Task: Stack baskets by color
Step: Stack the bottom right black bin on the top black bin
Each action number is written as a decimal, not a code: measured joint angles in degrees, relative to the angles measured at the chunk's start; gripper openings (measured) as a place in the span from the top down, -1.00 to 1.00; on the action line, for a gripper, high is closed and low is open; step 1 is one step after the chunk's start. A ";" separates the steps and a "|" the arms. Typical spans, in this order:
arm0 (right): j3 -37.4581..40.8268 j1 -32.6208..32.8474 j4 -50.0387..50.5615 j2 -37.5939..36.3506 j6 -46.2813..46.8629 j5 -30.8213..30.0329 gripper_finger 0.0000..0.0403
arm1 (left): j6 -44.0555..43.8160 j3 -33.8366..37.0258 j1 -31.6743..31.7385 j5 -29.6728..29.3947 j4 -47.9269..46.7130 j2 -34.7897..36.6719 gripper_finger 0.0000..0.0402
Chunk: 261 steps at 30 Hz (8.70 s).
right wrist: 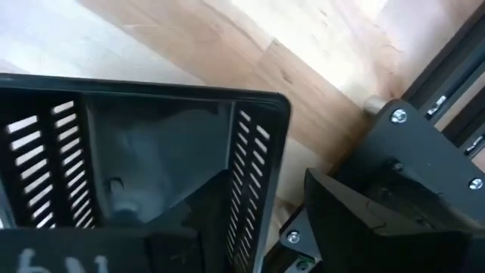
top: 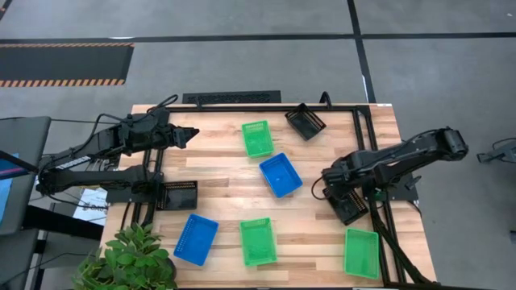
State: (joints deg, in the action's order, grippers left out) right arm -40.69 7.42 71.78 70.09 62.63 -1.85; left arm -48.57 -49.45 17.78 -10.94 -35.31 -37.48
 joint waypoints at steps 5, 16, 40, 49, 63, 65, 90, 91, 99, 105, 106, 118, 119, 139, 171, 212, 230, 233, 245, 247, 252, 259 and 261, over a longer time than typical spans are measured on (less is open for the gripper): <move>0.00 0.00 -1.52 4.32 -1.63 1.11 0.13 | 0.76 0.00 0.00 0.00 0.00 -0.01 0.13; -0.14 -0.64 -4.83 9.01 -4.12 2.16 0.90 | 0.85 0.00 0.00 0.02 -0.04 -0.01 0.13; -18.43 -28.84 -1.37 4.23 -26.74 -7.37 0.96 | 2.31 0.00 0.00 0.02 -0.19 -0.01 0.13; -29.41 -43.10 -7.54 4.24 -39.54 -7.70 0.96 | 2.31 0.02 -0.01 0.02 -0.22 -0.01 0.13; -48.07 -54.27 -10.82 23.10 -56.53 -6.71 0.95 | 1.95 0.02 -0.01 0.02 -0.46 -0.01 0.13; -49.91 -54.91 -10.64 26.33 -58.67 -4.99 0.94 | 1.92 0.02 0.00 0.02 -0.46 -0.01 0.13; -52.26 -57.74 -4.67 36.08 -66.90 8.13 0.94 | 1.85 0.02 0.00 -0.28 -0.42 -0.01 0.13; -52.26 -57.87 -4.86 36.08 -67.07 8.13 0.94 | 1.85 0.02 0.00 -0.28 -0.43 0.00 0.13; -51.99 -58.22 -4.53 36.08 -70.26 8.13 0.94 | 1.18 0.02 0.00 -0.27 -0.42 -0.01 0.13; -50.18 -58.57 -4.98 36.10 -71.67 8.26 0.90 | 0.27 0.02 0.00 -0.26 -0.42 0.01 0.13; -49.93 -58.57 -4.87 36.10 -71.97 8.26 0.89 | 0.26 0.02 -0.01 -0.26 -0.42 0.00 0.13; -49.88 -57.94 -5.30 36.10 -75.04 8.33 0.60 | -0.12 0.02 -0.01 -0.24 -0.42 0.00 0.13; -49.88 -57.80 -5.18 36.10 -75.53 8.35 0.58 | -0.12 0.02 0.00 -0.24 -0.42 0.01 0.13; -49.90 -59.32 -5.98 36.10 -73.03 6.25 0.49 | -0.55 0.02 0.00 -0.35 -0.42 0.01 0.13; -49.99 -58.44 -5.01 31.75 -79.21 6.47 0.07 | -3.11 0.02 -0.02 -2.48 -0.39 -0.01 0.13; -49.94 -57.44 -8.50 33.41 -78.65 4.74 0.12 | -4.31 0.02 -0.01 -2.61 -0.39 -0.01 0.13; -49.57 -55.82 -7.36 34.26 -78.88 0.31 0.13 | -2.88 0.02 0.02 -4.53 -0.43 -0.01 0.13; -48.62 -55.41 -7.56 34.26 -78.89 0.15 0.12 | -2.71 0.02 0.02 -4.54 -0.42 -0.01 0.13; -42.07 -54.86 -11.02 34.31 -77.79 -0.09 0.21 | -2.98 0.02 0.02 -4.52 -0.42 0.01 0.13; -42.07 -54.84 -11.09 34.31 -77.64 -1.02 0.31 | -3.00 0.02 0.02 -4.52 -0.42 0.00 0.13; -42.07 -54.81 -11.26 34.31 -77.53 -1.39 0.66 | -3.18 0.02 0.02 -4.51 -0.42 -0.01 0.13; -42.07 -55.21 -11.27 34.31 -77.48 -1.50 0.92 | -3.23 0.02 0.02 -4.50 -0.41 -0.01 0.13; -42.07 -55.23 -10.95 34.31 -77.50 -1.45 0.90 | -3.25 0.02 0.02 -4.50 -0.39 -0.01 0.13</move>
State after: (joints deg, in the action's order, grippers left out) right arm -82.76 -47.81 60.83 104.40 -14.87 -3.30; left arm -51.82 -49.43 17.80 -15.44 -35.70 -37.50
